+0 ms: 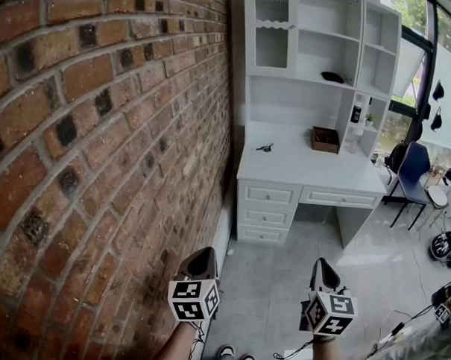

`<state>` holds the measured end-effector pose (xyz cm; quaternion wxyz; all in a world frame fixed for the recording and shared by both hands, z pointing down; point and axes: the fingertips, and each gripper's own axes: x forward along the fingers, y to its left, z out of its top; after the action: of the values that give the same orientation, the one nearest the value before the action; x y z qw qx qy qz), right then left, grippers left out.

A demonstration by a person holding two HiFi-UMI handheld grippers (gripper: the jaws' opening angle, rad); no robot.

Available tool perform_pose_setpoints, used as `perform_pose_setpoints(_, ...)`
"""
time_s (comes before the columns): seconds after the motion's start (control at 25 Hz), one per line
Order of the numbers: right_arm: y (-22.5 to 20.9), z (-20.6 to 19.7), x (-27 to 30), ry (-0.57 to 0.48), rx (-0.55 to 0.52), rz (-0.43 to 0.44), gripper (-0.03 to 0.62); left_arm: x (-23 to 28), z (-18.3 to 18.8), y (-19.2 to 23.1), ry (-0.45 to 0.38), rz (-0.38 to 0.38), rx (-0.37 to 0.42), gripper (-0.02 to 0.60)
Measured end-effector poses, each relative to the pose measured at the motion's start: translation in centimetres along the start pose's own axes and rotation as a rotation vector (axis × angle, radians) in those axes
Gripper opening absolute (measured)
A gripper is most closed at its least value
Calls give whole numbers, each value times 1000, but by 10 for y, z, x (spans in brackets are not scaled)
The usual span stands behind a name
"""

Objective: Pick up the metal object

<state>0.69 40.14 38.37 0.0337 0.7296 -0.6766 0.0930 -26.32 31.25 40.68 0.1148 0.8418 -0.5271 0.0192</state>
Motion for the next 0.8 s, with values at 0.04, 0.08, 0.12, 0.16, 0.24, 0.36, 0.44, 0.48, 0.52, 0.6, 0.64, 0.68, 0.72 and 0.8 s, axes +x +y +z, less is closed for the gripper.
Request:
perform_pose_setpoints(0.04, 0, 0, 0, 1, 0, 0, 2, 1, 0, 0, 1, 0, -1, 11)
perform_pose_setpoints(0.08, 0, 0, 1, 1, -1, 0, 2, 1, 1, 0, 1, 0, -1, 11)
perform_pose_setpoints(0.12, -1, 1, 1, 2, -1, -1, 2, 1, 1, 0, 2, 0, -1, 11)
perform_pose_setpoints(0.16, -1, 1, 1, 2, -2, -2, 2, 2, 2, 0, 2, 0, 0, 11)
perform_pose_setpoints(0.24, -3, 1, 1, 2, -2, -7, 2, 3, 2, -1, 2, -2, 3, 11)
perform_pose_setpoints(0.36, -6, -1, 2, 3, 9, -13, 1, 5, 2, -1, 3, -3, 1, 11)
perform_pose_setpoints(0.44, -7, -4, 4, 7, 26, -11, 2, 6, 1, -1, 5, -6, -1, 11)
perform_pose_setpoints(0.48, -7, -5, 5, 10, 33, -9, 2, 7, 1, -2, 7, -9, -2, 11)
perform_pose_setpoints(0.52, -7, -5, 6, 13, 37, -8, 2, 8, 0, -3, 8, -13, -4, 11)
perform_pose_setpoints(0.6, -9, -7, 6, 18, 43, -8, 2, 9, -2, -5, 11, -18, -8, 12)
perform_pose_setpoints(0.64, -9, -7, 6, 20, 46, -9, 2, 9, -2, -5, 12, -19, -11, 12)
perform_pose_setpoints(0.68, -10, -7, 6, 22, 47, -11, 2, 10, -2, -6, 12, -19, -14, 12)
perform_pose_setpoints(0.72, -11, -8, 6, 23, 49, -13, 2, 10, -2, -6, 13, -18, -16, 12)
perform_pose_setpoints(0.8, -13, -10, 6, 27, 52, -18, 2, 10, -2, -7, 11, -16, -16, 12)
